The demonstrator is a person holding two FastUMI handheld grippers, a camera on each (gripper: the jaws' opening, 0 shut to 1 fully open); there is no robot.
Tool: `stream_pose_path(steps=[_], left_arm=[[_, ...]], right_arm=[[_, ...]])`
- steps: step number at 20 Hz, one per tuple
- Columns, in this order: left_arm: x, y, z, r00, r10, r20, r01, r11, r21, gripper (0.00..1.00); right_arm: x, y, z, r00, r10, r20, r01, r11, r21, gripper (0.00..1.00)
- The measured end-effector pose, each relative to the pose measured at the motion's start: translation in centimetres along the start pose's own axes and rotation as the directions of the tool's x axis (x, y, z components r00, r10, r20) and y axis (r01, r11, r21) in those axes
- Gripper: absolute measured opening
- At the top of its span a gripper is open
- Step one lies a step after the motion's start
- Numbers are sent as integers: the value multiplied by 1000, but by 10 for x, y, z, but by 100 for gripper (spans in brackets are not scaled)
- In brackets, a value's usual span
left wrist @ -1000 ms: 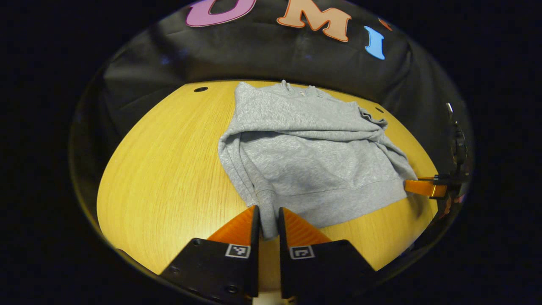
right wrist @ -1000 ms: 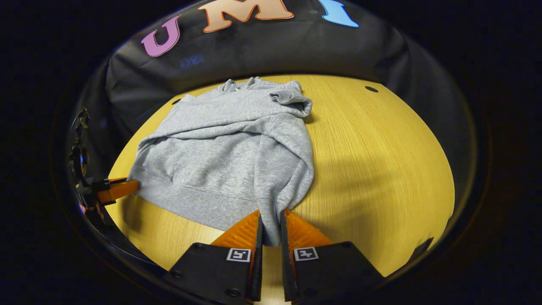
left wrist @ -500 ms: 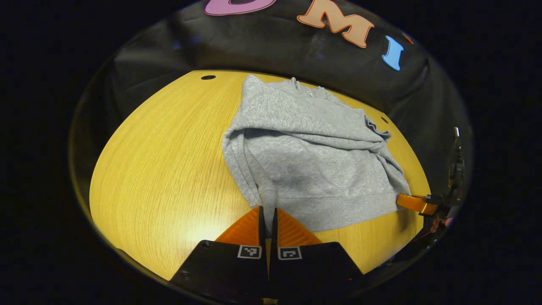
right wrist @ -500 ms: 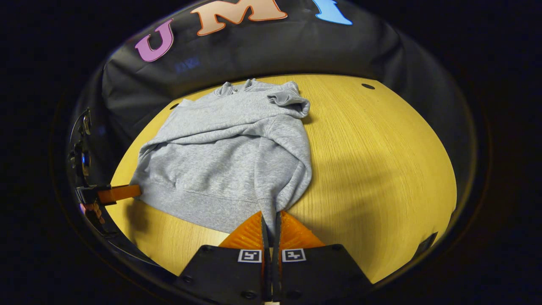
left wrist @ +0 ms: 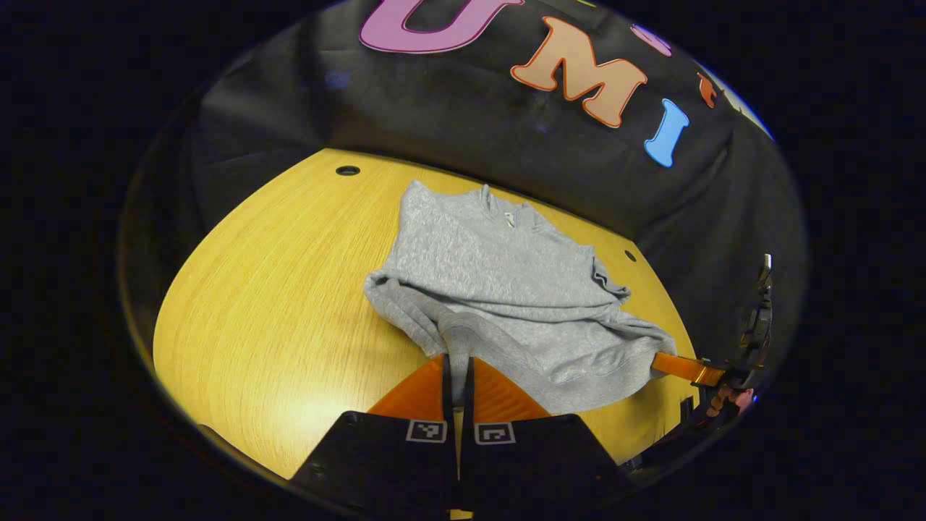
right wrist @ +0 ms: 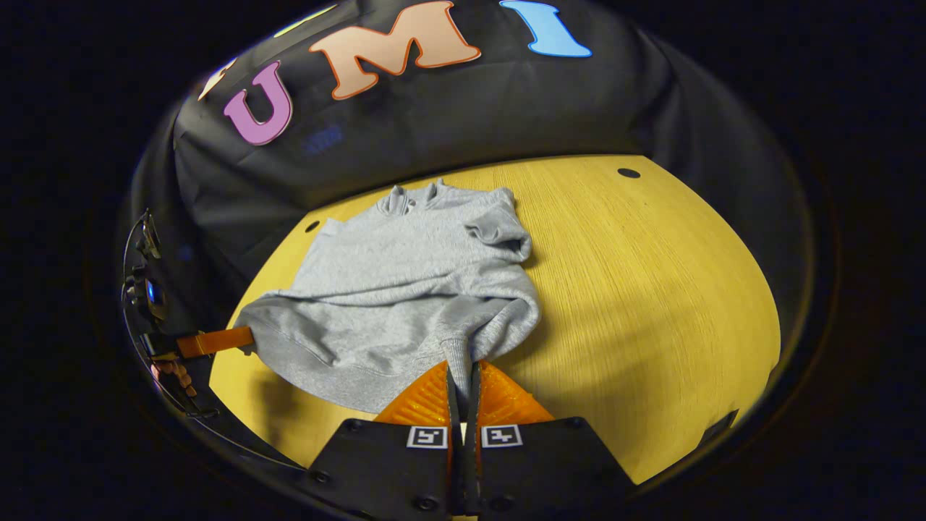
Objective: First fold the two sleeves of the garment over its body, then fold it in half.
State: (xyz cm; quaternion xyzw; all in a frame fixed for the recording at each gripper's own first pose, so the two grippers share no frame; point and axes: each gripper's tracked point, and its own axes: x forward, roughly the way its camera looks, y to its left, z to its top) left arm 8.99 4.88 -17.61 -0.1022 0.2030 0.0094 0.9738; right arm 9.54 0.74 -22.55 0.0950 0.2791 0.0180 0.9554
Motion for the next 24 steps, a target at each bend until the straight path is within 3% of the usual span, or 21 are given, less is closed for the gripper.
stream_pose_path(steps=[7,13,21,23,24], left_arm=[[30,-1,61,997,-39,64,39,999,-6,0],[89,3,93,999,-11,30,10,999,35,0],[161,30,99,988,151,-40,-146,985,95,0],[172,38,103,980,198,-21,-193,971,141,4],[177,41,103,977,211,-17,-205,966,156,13]], right_arm=[[15,-1,58,998,39,50,-41,999,26,3],[60,-1,97,999,25,27,-26,999,23,3],[145,-11,110,1000,8,-25,-7,1000,16,3],[157,-11,99,999,3,-51,-2,1000,9,6],[162,-10,97,998,5,-56,-4,1000,17,6]])
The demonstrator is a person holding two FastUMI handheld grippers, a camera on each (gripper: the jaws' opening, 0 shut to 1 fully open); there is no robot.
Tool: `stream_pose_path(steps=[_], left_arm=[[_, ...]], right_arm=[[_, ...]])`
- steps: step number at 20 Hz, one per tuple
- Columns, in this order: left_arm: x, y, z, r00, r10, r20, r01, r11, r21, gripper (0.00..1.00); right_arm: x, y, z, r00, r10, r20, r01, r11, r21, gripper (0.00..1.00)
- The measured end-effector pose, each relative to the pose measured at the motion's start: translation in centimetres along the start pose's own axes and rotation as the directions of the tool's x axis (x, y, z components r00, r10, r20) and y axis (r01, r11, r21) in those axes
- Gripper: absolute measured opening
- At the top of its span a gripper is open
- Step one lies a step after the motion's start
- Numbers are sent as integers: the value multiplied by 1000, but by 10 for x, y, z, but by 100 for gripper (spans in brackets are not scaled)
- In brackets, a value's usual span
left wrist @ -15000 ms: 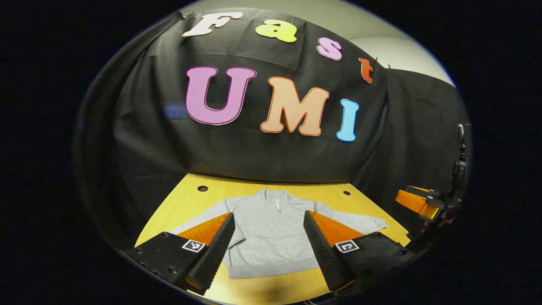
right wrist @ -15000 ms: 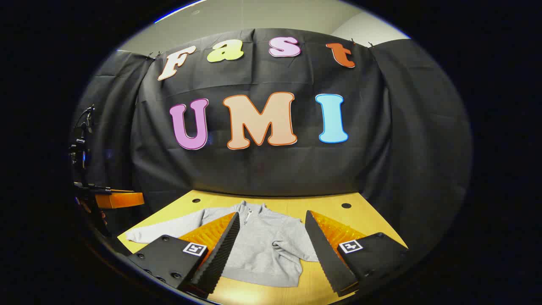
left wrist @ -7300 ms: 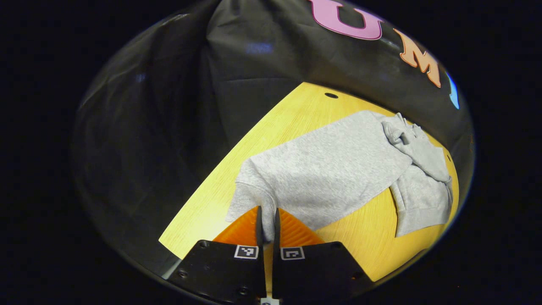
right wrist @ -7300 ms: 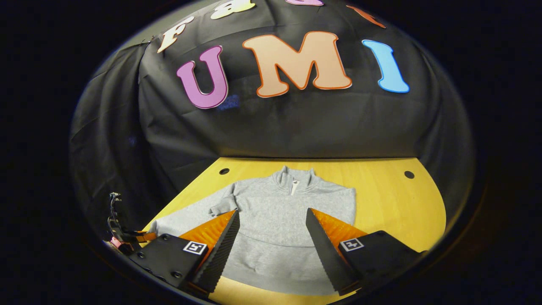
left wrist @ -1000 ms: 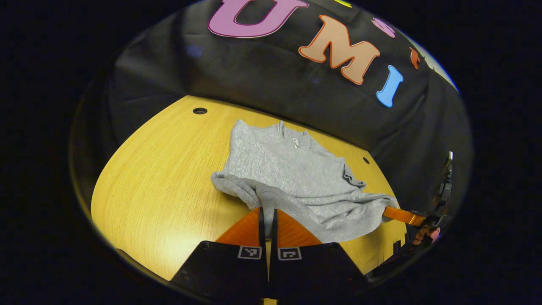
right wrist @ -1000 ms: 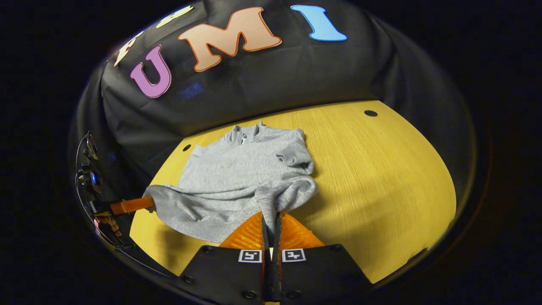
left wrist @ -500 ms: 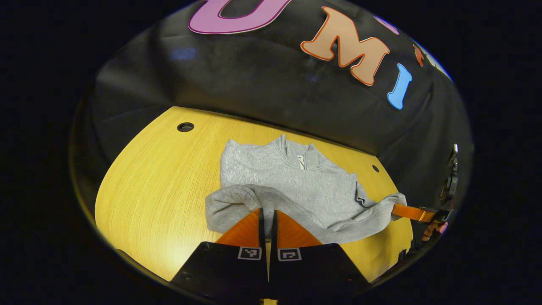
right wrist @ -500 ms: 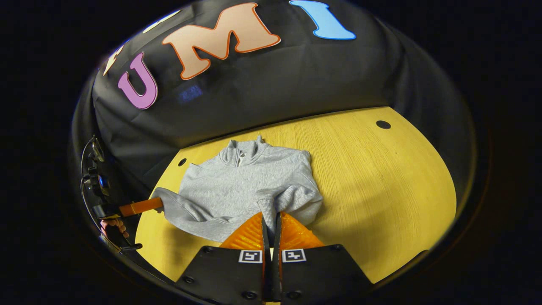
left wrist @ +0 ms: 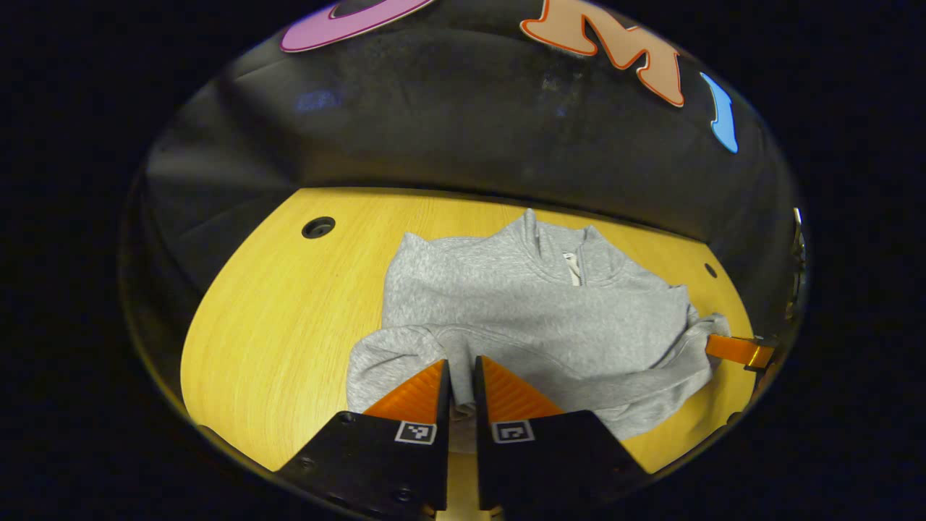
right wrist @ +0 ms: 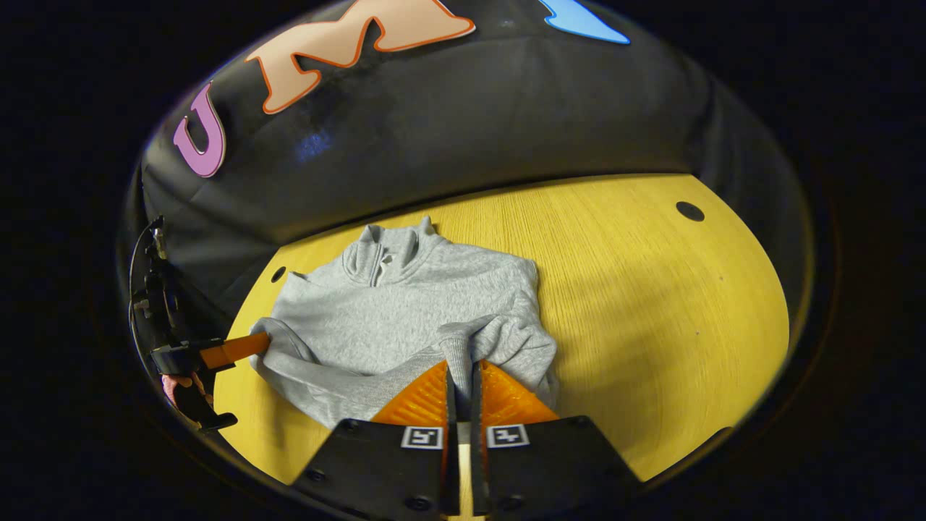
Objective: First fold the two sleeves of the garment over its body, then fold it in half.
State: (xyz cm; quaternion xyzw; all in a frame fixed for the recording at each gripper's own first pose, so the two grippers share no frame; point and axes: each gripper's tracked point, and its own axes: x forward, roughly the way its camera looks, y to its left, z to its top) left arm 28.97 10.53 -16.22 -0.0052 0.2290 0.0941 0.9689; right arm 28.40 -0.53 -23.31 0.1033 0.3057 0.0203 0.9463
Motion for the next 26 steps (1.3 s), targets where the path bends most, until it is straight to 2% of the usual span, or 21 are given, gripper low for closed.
stream_pose_path(steps=[1,2,3,4,5,6,7,8,9,10,11,15,20,21,22,23,26], left_arm=[[-1,2,1,1000,18,6,-18,1000,9,19],[1,2,5,1000,14,18,-15,1000,12,34],[2,3,10,999,16,30,-16,1000,15,35],[0,6,16,998,25,51,-27,999,26,40],[-4,8,26,996,25,83,-29,999,37,48],[-7,10,38,992,31,120,-37,998,45,73],[-13,14,51,987,36,154,-45,998,52,84],[-19,12,59,983,33,181,-44,997,56,97],[-26,12,71,977,25,211,-38,997,60,98],[-35,13,84,970,22,242,-39,997,68,96],[-45,14,92,965,15,262,-37,996,81,96],[-99,-1,109,947,-53,316,14,992,126,96],[-172,-22,97,932,-146,332,104,984,141,96],[-185,-20,90,932,-154,329,110,983,148,96],[-199,-20,84,933,-162,322,119,982,150,96],[-212,-19,77,933,-167,319,126,981,146,96],[-241,-13,58,935,-160,316,129,985,118,96]], right_arm=[[-1,1,1,1000,11,0,-11,1000,19,12],[-2,6,5,999,31,10,-32,998,49,16],[-3,11,11,999,44,31,-46,997,65,35],[-5,15,18,996,64,58,-68,995,76,39],[-9,17,25,995,69,78,-75,994,74,68],[-7,20,30,992,78,95,-84,994,69,84],[-13,21,37,990,78,114,-85,995,59,81],[-17,23,44,987,79,137,-86,995,44,92],[-25,26,51,984,82,156,-88,996,31,95],[-34,27,57,981,81,175,-85,996,19,87],[-44,28,64,977,81,199,-84,996,4,96],[-98,40,84,954,115,278,-107,993,-43,96],[-190,55,98,908,123,400,-91,991,-97,97],[-209,56,96,900,124,418,-90,991,-101,92],[-226,57,91,894,126,429,-90,990,-104,92],[-242,58,85,891,127,437,-89,990,-107,97],[-278,58,60,888,117,445,-83,992,-94,97]])
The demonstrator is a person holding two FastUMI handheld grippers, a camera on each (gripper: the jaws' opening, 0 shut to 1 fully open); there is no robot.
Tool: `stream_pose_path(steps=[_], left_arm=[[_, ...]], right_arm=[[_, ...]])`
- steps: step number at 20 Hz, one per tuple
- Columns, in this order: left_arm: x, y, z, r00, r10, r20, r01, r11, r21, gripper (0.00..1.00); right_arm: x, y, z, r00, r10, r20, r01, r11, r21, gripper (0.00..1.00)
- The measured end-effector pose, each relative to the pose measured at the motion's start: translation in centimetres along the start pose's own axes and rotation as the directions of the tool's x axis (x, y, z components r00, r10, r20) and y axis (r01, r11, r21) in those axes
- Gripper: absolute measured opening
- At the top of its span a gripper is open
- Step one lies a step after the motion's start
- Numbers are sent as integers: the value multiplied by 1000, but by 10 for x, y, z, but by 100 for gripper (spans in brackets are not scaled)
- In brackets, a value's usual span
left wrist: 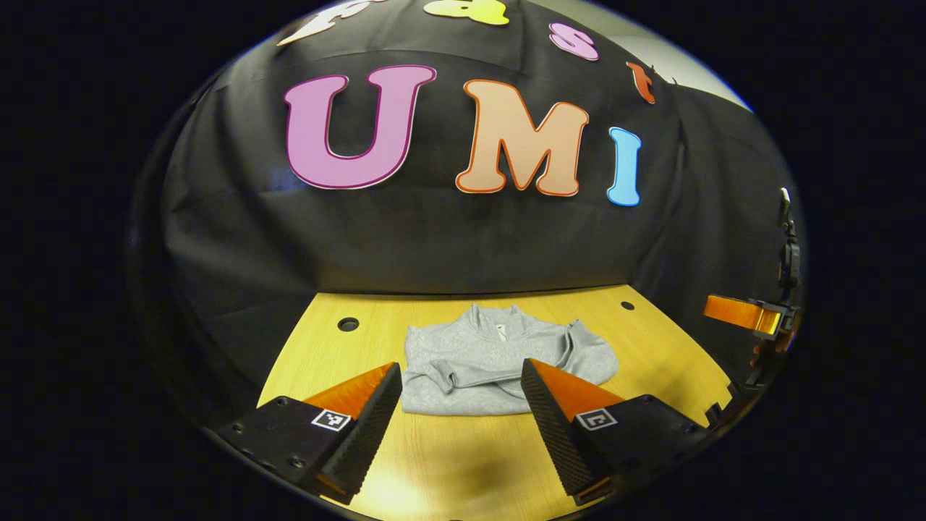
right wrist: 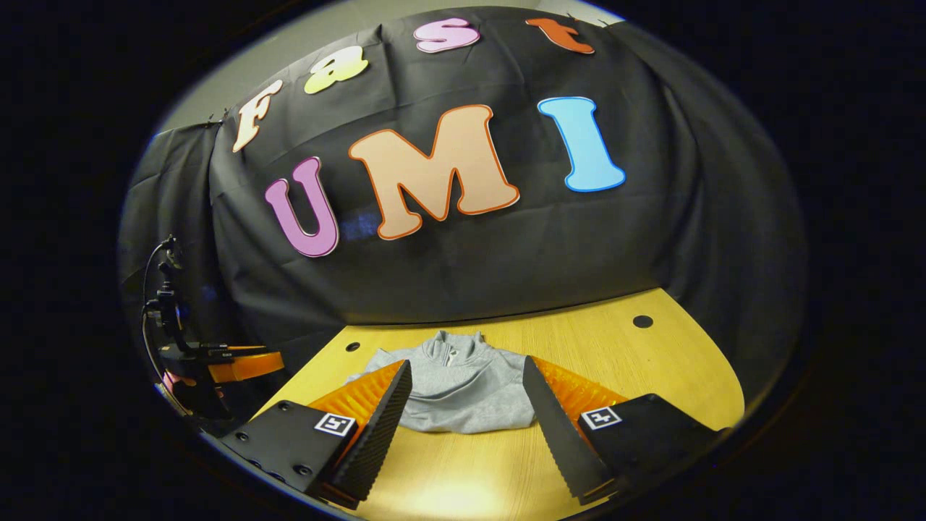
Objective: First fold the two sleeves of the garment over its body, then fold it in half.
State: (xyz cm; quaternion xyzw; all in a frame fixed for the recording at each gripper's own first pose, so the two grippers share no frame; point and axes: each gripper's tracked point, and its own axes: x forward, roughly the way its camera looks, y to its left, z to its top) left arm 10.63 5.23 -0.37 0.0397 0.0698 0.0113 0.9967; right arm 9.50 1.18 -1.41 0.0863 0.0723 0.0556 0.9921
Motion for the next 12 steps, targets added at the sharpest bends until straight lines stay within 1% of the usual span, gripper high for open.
stream_pose_path(steps=[1,2,3,6,7,9,12], left_arm=[[-7,-1,-1,1000,0,2,0,1000,-12,96],[-12,-2,-3,1000,4,4,-4,1000,-31,94],[-18,-8,-9,1000,-4,4,4,999,-40,94],[-27,-16,-25,1000,0,3,0,1000,-20,94],[-28,-22,-30,1000,-11,-3,11,1000,-12,94],[-31,-33,-36,999,-47,-13,47,999,7,94],[-33,-35,-34,996,-86,-19,87,995,39,94]], right_arm=[[-10,2,-5,1000,-2,0,2,1000,3,97],[-19,3,-8,1000,-18,7,18,1000,-1,97],[-29,2,-10,999,-36,18,36,999,-6,97],[-54,14,-16,998,-54,43,54,998,15,97],[-58,18,-17,997,-55,54,53,998,23,97],[-61,13,-22,997,-68,48,68,998,14,97],[-66,16,-14,995,-81,60,81,997,6,97]])
